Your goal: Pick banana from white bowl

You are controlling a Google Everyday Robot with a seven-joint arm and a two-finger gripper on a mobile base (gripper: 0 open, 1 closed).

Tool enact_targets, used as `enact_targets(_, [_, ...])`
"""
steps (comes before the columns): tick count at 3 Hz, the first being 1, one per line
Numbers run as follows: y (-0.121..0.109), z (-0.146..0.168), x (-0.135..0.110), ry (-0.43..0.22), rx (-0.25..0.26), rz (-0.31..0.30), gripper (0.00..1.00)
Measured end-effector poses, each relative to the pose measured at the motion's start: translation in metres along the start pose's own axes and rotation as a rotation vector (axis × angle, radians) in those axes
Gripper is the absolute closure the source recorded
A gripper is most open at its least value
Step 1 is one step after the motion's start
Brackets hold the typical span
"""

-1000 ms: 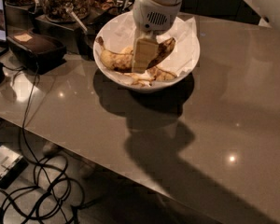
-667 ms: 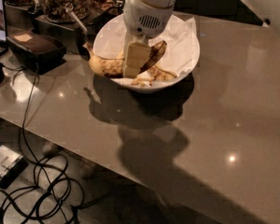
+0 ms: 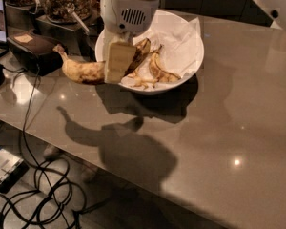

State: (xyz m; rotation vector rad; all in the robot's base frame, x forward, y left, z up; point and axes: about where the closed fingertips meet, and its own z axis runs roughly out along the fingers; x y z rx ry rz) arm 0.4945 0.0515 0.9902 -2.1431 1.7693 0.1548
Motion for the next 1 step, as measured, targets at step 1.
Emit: enact_targets(1, [0.0, 0.0, 0.0, 0.0, 0.0, 0.0, 1.0])
